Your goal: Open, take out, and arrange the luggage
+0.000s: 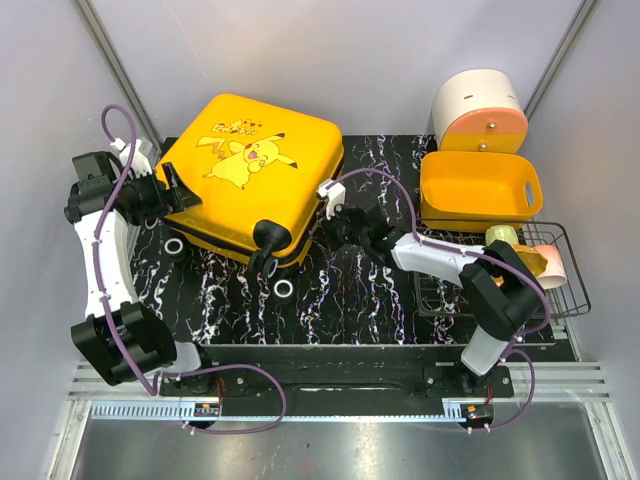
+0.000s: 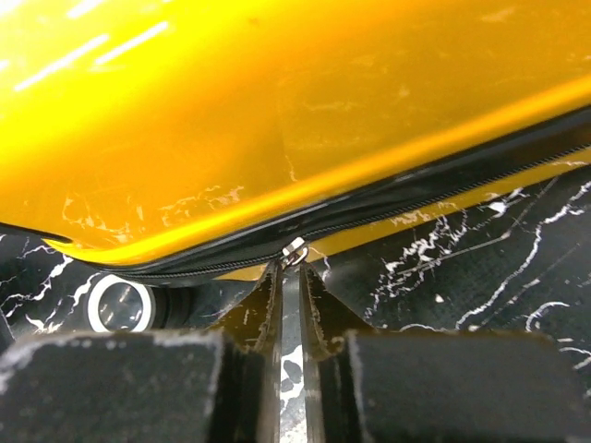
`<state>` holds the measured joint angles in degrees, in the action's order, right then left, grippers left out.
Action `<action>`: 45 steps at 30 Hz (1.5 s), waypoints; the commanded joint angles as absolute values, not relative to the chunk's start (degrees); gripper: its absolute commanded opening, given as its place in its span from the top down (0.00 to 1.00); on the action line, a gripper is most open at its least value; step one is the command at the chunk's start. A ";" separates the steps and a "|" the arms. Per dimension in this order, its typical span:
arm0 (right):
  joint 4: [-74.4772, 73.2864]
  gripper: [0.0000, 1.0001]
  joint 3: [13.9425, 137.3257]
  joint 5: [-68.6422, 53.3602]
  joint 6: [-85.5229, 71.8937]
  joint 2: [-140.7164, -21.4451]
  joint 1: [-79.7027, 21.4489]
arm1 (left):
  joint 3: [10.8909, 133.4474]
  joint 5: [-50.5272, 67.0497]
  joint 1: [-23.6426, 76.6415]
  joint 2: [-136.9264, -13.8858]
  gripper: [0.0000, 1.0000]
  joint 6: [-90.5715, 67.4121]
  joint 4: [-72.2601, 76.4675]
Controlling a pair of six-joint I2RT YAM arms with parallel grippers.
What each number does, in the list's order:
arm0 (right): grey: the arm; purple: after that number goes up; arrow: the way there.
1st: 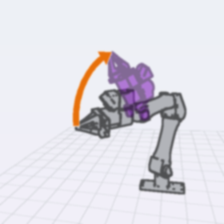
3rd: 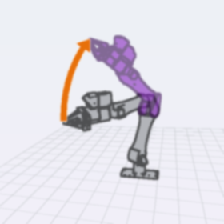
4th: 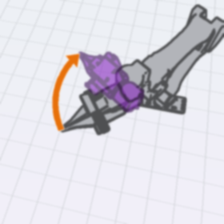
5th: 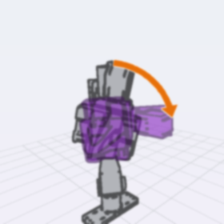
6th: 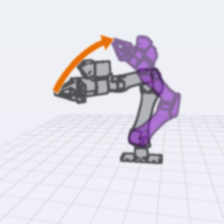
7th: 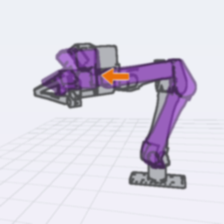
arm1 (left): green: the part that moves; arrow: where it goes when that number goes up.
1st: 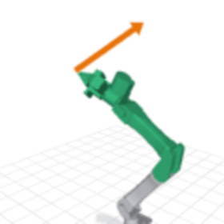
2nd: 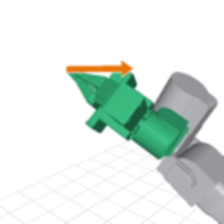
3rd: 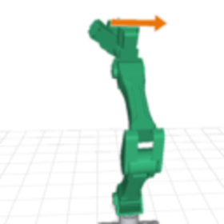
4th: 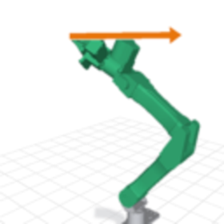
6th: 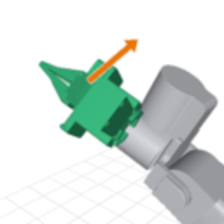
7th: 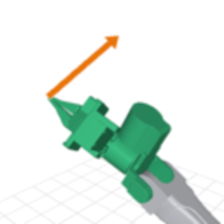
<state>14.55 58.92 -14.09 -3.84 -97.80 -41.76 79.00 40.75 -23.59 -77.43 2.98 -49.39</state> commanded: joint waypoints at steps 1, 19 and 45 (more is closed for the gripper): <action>16.17 0.98 62.40 -7.73 -0.88 -98.35 -36.48 | 81.21 40.08 -24.34 -78.92 0.12 4.22 -46.84; 20.65 0.49 58.90 -28.37 3.60 -96.16 -30.06 | 83.23 42.62 -24.87 -79.19 0.12 5.01 -46.93; 40.25 0.48 57.92 -45.18 2.37 -106.79 -32.86 | 80.42 47.02 -24.70 -75.94 0.12 4.31 -47.02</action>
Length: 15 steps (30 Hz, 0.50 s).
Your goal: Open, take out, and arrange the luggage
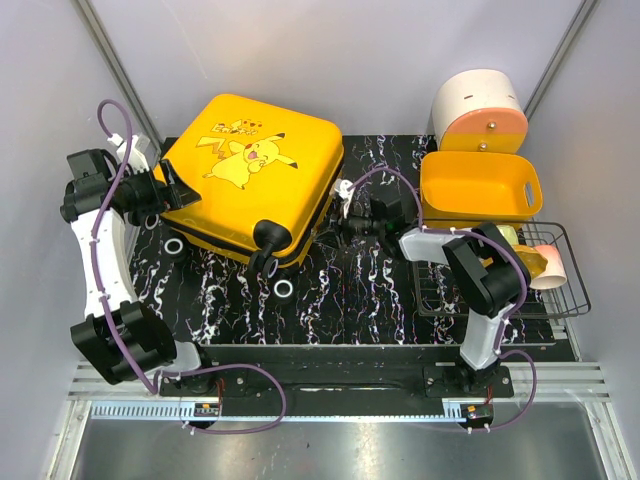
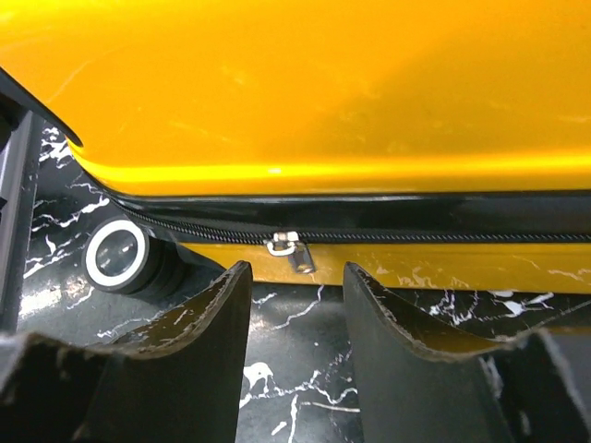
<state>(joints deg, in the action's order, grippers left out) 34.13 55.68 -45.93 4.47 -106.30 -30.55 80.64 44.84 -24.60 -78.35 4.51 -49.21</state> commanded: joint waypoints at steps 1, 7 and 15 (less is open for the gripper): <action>40.86 0.48 57.83 -44.91 1.94 -106.87 -33.31 | 80.16 46.93 -24.70 -75.85 0.12 4.31 -46.85; 41.84 0.53 58.97 -43.07 1.58 -108.10 -35.77 | 79.45 46.58 -24.70 -75.50 0.12 4.31 -46.41; 42.01 0.83 59.77 -39.91 0.53 -108.02 -36.74 | 79.10 40.88 -20.57 -78.12 0.15 5.45 -46.32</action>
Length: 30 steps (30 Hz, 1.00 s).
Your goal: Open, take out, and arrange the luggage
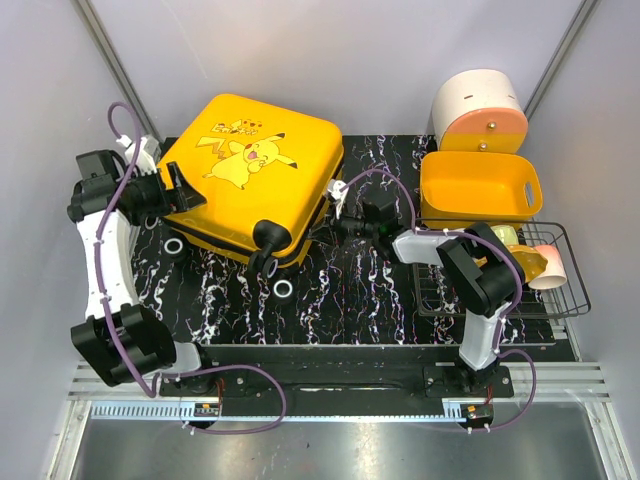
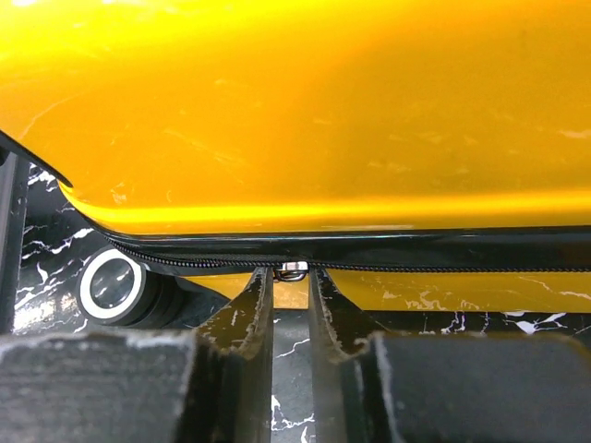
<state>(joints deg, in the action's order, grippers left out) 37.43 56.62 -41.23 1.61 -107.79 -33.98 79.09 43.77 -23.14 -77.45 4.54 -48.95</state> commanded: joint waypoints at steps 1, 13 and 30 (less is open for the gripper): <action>42.01 0.86 59.85 -39.64 0.35 -107.93 -36.83 | 79.19 40.09 -19.87 -78.92 0.15 5.36 -45.97; 39.65 1.00 62.93 -25.50 -2.81 -108.20 -44.12 | 98.16 37.88 -16.61 -95.27 0.21 8.17 -49.82; 38.06 1.00 58.18 -2.64 3.25 -104.77 -43.95 | 72.08 34.73 -5.20 -64.25 0.04 29.45 -67.68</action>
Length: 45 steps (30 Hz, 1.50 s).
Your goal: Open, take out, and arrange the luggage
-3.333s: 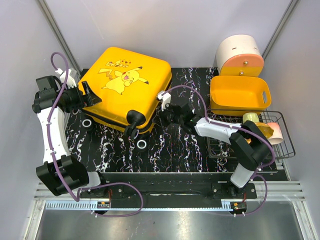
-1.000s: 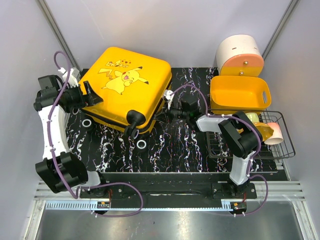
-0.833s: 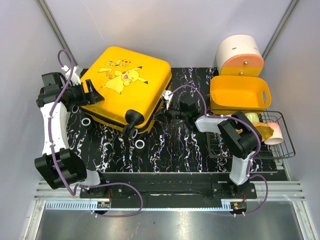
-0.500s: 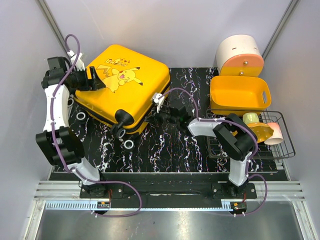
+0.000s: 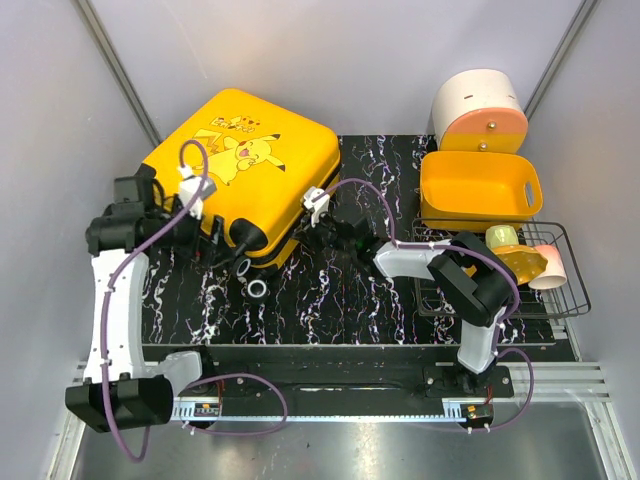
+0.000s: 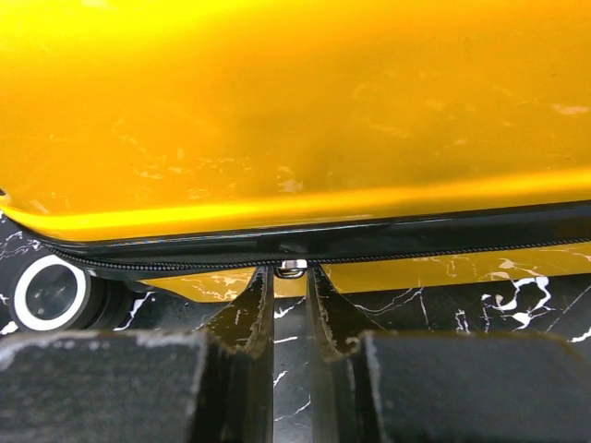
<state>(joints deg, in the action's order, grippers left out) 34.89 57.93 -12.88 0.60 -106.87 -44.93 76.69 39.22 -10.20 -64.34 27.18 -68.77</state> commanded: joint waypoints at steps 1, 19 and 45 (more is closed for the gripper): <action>38.06 1.00 58.10 -2.29 3.69 -104.50 -43.95 | 71.64 33.93 -3.71 -64.16 0.04 28.57 -66.63; 38.76 1.00 55.11 1.67 9.93 -102.75 -35.51 | 65.57 13.28 8.61 -68.47 0.78 22.94 -57.21; 40.61 0.29 58.36 -31.12 -1.41 -106.00 -38.05 | 66.09 21.53 4.22 -64.25 0.97 30.76 -63.10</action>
